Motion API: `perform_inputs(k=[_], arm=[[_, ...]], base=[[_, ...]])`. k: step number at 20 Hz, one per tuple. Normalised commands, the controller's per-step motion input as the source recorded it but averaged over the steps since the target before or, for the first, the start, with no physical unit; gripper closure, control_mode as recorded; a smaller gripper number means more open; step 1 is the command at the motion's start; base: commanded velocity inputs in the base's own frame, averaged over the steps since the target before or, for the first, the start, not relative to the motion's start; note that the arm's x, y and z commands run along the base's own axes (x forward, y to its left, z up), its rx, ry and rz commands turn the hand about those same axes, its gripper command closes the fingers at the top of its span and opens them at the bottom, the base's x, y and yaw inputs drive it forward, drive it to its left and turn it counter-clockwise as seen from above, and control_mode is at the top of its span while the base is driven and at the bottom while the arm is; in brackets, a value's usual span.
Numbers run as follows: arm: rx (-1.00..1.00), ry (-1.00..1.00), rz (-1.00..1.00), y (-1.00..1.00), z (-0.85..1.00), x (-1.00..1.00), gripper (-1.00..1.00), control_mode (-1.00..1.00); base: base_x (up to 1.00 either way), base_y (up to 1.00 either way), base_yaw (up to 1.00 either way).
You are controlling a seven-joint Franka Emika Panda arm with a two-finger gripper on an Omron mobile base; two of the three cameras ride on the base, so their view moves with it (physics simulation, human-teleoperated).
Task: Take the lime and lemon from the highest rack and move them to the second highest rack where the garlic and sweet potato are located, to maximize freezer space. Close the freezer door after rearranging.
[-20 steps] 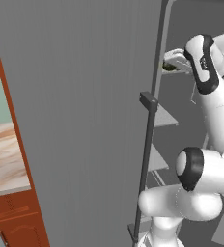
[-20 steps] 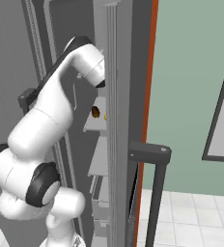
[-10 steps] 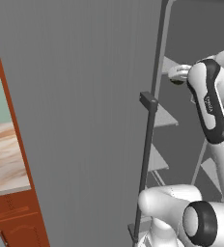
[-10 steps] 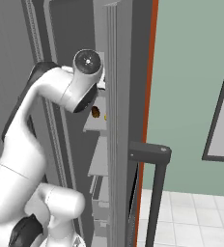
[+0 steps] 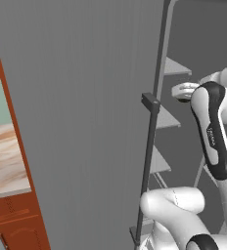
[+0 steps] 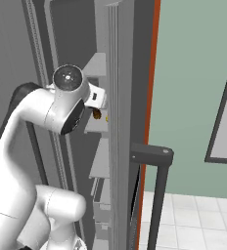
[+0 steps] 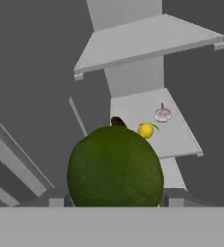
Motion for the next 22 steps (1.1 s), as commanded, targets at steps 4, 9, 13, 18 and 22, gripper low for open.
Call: perform_inputs(k=[4, 9, 13, 18, 22], arm=[[0.0, 0.3, 0.0, 0.0, -0.37, 0.2, 1.0, -1.0], [0.03, 0.16, 0.0, -0.01, -0.56, 0.42, 1.0, -1.0], [0.11, 0.03, 0.0, -0.07, -0.52, 0.55, 1.0, -1.0], [0.11, 0.07, 0.0, -0.14, -0.32, 0.62, 1.0, -1.0], [0.05, 0.18, 0.0, -0.12, -0.08, 0.67, 1.0, -1.0]], base=[[0.0, 0.0, 0.0], [0.0, 0.0, 0.0], [0.0, 0.0, 0.0], [0.0, 0.0, 0.0], [0.0, 0.0, 0.0]])
